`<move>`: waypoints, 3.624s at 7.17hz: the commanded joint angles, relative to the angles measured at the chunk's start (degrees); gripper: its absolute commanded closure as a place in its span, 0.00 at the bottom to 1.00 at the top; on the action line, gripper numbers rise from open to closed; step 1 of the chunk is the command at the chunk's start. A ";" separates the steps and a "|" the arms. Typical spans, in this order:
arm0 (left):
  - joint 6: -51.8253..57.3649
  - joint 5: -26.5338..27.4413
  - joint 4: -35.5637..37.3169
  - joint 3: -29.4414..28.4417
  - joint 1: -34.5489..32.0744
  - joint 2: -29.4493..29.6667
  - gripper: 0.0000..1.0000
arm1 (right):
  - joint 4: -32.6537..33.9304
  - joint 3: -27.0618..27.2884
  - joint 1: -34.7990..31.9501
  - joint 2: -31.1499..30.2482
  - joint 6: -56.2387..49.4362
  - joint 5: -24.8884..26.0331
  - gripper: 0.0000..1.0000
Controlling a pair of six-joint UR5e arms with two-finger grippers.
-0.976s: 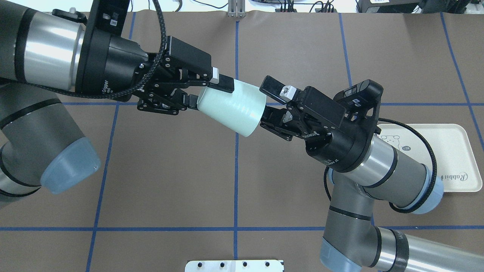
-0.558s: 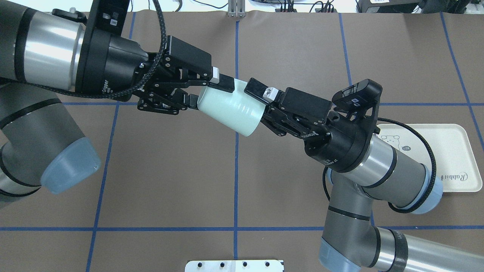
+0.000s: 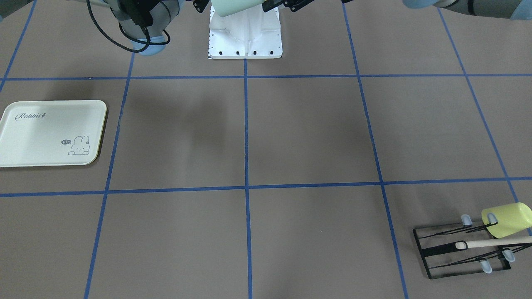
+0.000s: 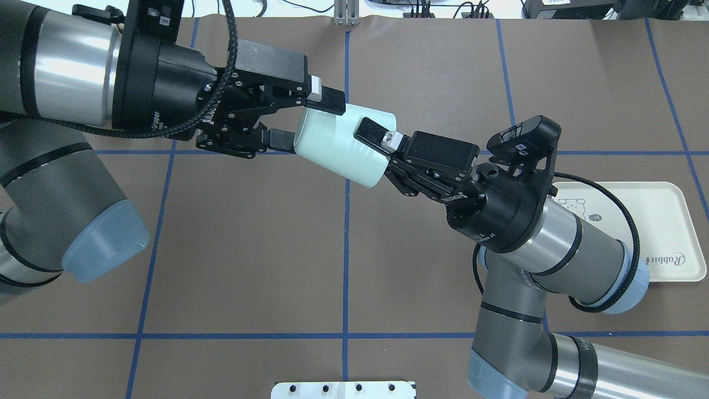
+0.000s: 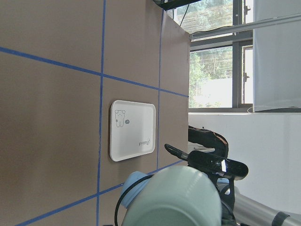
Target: Left arm grabs green cup and hands to right arm on tray
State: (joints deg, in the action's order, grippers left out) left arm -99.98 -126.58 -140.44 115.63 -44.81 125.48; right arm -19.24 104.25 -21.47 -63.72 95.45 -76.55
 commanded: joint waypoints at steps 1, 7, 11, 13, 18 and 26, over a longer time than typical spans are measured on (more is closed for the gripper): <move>5.32 1.86 -0.54 -0.14 -0.27 -0.49 0.00 | -0.10 0.51 -0.15 -0.27 0.09 0.00 1.00; 4.97 3.35 -0.45 -0.49 -0.45 -0.85 0.00 | 21.72 -0.01 -9.71 -5.19 0.18 -2.26 1.00; 7.94 4.68 -0.36 -6.36 -0.36 -1.64 0.00 | 52.40 3.67 -24.02 -5.45 -1.31 -24.29 1.00; 16.43 4.59 3.82 -6.91 -0.71 -5.31 0.00 | 64.44 6.82 -31.49 -7.73 -6.99 -35.36 1.00; 52.71 4.77 40.65 -5.68 -10.61 -12.06 0.00 | 109.05 16.31 -37.33 -10.82 -33.26 -40.78 1.00; 97.60 0.81 65.95 -9.78 -34.72 -27.65 0.00 | 124.82 23.37 -38.39 -18.79 -58.88 -42.27 1.00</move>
State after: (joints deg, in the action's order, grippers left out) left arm -4.03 -124.68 -81.33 108.12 -76.79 98.16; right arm 108.09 127.58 -59.92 -80.22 37.43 -118.05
